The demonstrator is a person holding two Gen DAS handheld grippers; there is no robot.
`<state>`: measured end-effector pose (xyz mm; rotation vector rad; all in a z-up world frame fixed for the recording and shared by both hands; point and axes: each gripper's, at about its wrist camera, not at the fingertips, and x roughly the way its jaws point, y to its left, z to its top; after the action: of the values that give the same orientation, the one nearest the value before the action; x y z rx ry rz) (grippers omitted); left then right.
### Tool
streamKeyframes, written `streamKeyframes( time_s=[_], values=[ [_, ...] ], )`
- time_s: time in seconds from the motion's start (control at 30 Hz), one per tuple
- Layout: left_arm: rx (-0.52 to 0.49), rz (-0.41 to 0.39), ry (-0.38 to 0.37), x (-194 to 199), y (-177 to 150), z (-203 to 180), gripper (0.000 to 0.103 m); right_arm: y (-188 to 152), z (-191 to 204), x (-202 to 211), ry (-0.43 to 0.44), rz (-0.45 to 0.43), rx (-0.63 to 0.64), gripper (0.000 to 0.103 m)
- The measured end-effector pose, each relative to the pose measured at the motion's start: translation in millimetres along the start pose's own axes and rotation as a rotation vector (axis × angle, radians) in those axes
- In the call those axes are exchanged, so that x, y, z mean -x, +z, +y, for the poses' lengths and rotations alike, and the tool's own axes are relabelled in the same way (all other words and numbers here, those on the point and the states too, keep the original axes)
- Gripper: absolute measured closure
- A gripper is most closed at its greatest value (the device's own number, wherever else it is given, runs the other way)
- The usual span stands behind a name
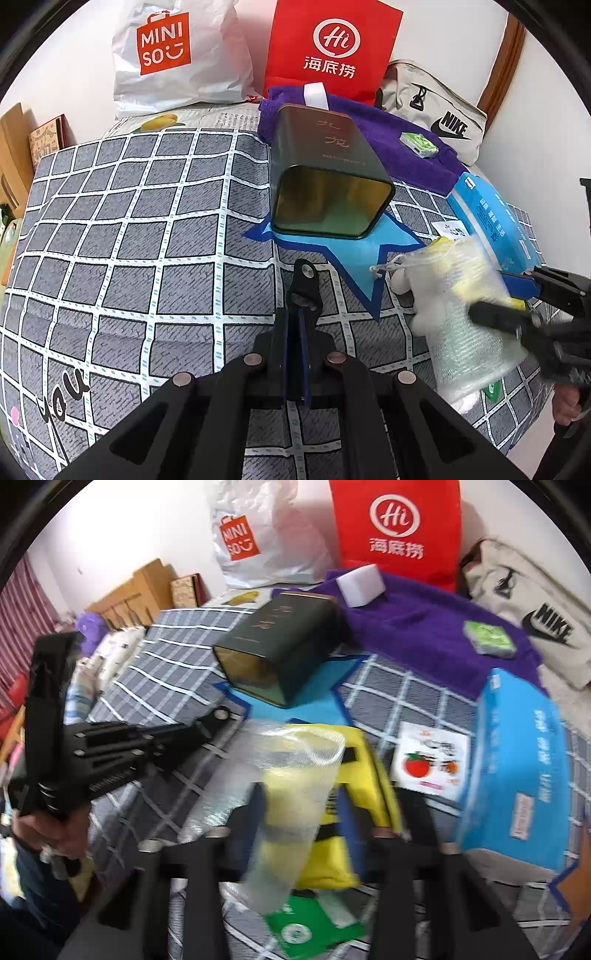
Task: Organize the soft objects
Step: 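Grasp the clear mesh bag with the right tool while the left holds the black strap, then lift the clear mesh bag with the right tool while the left holds the strap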
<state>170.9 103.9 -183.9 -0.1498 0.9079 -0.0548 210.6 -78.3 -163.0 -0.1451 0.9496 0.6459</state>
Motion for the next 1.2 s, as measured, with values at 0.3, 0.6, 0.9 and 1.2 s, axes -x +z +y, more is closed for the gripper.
streamKeyframes(
  time_s=[0.3,0.6,0.9,1.2],
  values=[
    [0.008,0.005,-0.007,-1,0,1,0.096,-3,9,12,0.025,-0.059,0.033,0.098],
    [0.015,-0.003,-0.008,1,0,0,0.096,0,-9,61,0.024,-0.175,-0.01,0.099],
    [0.011,-0.012,-0.021,15,5,-8,0.096,-5,-40,82,-0.024,-0.201,-0.075,0.099],
    [-0.006,0.035,-0.037,11,8,-20,0.097,-13,-53,99,-0.034,-0.2,-0.096,0.099]
  ],
)
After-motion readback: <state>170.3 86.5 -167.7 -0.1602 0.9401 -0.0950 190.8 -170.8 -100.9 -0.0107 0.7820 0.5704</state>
